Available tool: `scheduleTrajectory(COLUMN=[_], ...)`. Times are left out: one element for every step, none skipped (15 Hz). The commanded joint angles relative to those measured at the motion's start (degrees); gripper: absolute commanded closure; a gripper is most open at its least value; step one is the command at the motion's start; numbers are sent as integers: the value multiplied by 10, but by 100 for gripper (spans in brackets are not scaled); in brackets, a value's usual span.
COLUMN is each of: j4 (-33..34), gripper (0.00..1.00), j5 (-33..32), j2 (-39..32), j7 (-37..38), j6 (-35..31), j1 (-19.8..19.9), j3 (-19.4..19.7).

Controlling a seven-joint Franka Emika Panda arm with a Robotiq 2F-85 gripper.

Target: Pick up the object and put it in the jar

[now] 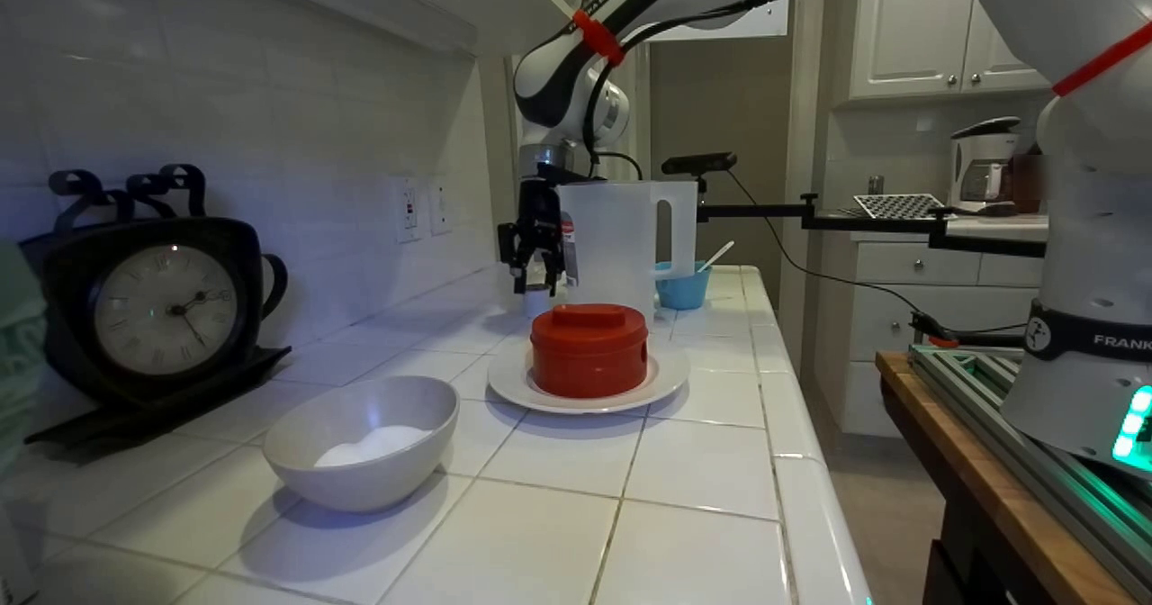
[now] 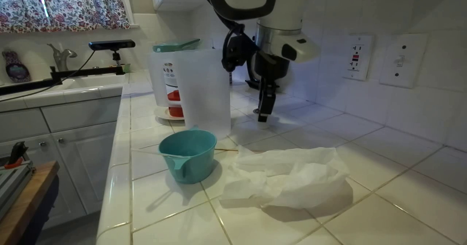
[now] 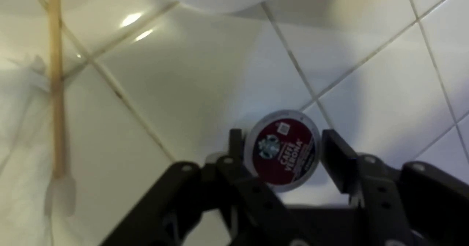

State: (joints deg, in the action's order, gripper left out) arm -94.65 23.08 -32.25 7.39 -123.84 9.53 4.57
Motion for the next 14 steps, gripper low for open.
scheduleTrajectory(j4=[16, 17, 16, 16, 13, 7, -6, -21, -34, -53, -69, -90, -110, -129], gripper=[73, 73, 73, 73, 73, 73, 73, 73, 73, 73, 73, 73, 73, 73], j5=[-13, -13, -13, -13, -15, -14, -15, -6, -6, 8, 12, 23, 31, 41], j2=[-3, -1, 2, 5, 12, 20, 33, 47, 59, 76, 89, 105, 119, 133], j7=[9, 9, 9, 8, 10, 9, 8, 1, -3, -11, -14, -19, -21, -23], j6=[12, 12, 10, 10, 10, 6, -4, -19, -32, -43, -55, -72, -91, -109], j1=[2, 2, 2, 2, 1, 1, -2, 0, -1, 2, 3, 5, 6, 8], j3=[-3, -3, -3, -3, -1, -1, 0, -3, -3, -8, -9, -12, -12, -12])
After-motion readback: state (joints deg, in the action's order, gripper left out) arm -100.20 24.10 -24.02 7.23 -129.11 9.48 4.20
